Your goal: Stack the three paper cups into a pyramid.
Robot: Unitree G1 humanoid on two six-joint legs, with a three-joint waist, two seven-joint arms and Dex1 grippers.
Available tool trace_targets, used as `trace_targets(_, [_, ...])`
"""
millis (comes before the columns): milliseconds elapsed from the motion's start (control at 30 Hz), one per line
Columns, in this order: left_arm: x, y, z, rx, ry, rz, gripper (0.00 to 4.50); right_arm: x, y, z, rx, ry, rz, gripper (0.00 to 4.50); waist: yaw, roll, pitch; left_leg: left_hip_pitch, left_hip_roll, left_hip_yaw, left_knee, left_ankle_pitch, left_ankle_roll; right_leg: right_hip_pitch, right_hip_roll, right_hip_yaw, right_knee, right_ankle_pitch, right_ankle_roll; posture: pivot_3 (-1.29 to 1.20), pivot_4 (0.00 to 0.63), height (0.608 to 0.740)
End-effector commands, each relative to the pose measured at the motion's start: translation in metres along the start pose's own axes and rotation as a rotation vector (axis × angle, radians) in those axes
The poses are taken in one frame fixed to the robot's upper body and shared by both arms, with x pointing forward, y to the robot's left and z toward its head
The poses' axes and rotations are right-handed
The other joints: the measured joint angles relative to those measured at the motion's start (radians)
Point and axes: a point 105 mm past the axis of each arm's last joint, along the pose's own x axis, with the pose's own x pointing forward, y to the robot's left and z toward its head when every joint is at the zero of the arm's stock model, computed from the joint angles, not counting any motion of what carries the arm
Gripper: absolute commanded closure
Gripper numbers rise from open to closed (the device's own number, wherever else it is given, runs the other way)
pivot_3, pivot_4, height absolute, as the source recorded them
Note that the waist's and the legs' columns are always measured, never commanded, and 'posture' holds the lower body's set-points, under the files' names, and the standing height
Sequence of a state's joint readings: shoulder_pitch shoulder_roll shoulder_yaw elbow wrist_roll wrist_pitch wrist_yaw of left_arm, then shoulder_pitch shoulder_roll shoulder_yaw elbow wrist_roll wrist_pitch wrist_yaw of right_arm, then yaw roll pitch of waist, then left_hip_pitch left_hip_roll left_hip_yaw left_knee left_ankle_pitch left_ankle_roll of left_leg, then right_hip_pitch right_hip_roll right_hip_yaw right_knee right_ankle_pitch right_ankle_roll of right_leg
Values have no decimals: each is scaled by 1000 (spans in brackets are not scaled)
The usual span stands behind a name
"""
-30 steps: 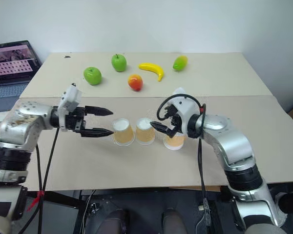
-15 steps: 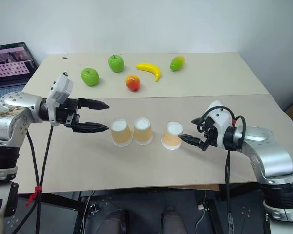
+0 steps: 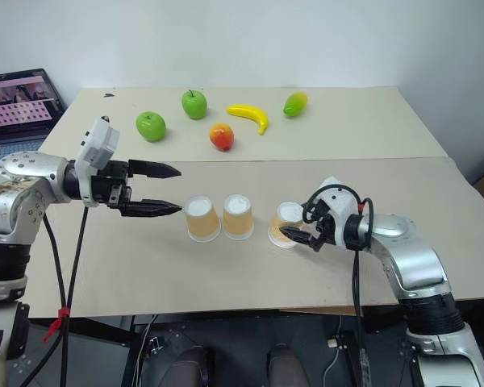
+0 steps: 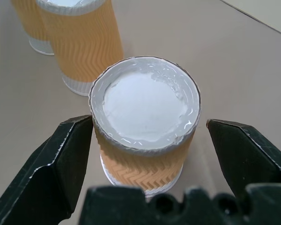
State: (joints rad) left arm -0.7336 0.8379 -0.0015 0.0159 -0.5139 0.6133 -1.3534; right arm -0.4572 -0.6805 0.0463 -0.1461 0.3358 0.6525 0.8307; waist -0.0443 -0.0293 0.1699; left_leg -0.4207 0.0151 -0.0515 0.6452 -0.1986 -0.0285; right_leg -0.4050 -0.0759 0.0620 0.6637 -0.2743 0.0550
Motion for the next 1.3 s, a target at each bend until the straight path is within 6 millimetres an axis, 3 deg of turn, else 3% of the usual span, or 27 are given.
trace_targets(33, [-5, 0, 10, 53, -17, 23, 23, -3, -4, 20, -40, -71, -8, 0, 1, 0, 0, 0, 0, 0, 0, 0, 0, 0, 0, 0, 0, 0, 0, 0, 150, 732])
trace_targets(333, [-3, -1, 7, 49, -6, 16, 23, -5, -3, 36, -55, -112, -2, 0, 1, 0, 0, 0, 0, 0, 0, 0, 0, 0, 0, 0, 0, 0, 0, 0, 150, 732])
trace_targets(567, [-2, -1, 6, 51, 2, 17, 23, -5, -1, 36, -53, -107, 6, 0, 1, 0, 0, 0, 0, 0, 0, 0, 0, 0, 0, 0, 0, 0, 0, 0, 150, 732])
trace_targets(600, [-2, -1, 7, 51, 1, 18, 0, -5, -1, 36, -53, -107, 9, 404, 1, 0, 0, 0, 0, 0, 0, 0, 0, 0, 0, 0, 0, 0, 0, 0, 150, 732])
trace_targets(667, [-2, 0, 7, 51, 0, 20, 0, -5, 0, 36, -53, -106, 12, 699, 1, 0, 0, 0, 0, 0, 0, 0, 0, 0, 0, 0, 0, 0, 0, 0, 150, 732])
trace_targets(800, [-2, 1, 7, 53, 2, 23, 0, -4, -1, 36, -52, -100, 6, 1992, 1, 0, 0, 0, 0, 0, 0, 0, 0, 0, 0, 0, 0, 0, 0, 0, 150, 732])
trace_targets(1000, [-2, 2, 7, 54, 1, 29, 0, -4, -4, 35, -60, -91, -9, 1992, 1, 0, 0, 0, 0, 0, 0, 0, 0, 0, 0, 0, 0, 0, 0, 0, 150, 732])
trace_targets(1100, [-2, 3, 7, 50, 1, 32, 0, -3, -6, 44, -87, -106, -13, 1992, 0, 0, 0, 0, 0, 0, 0, 0, 0, 0, 0, 0, 0, 0, 0, 0, 150, 732])
trace_targets(1300, [1, 5, 4, 46, 1, 34, 0, -17, -18, 124, -235, -188, 31, 1992, -3, 4, 2, 0, 0, 0, 0, 0, 0, -1, 0, 1, 1, 0, 0, 0, 150, 732])
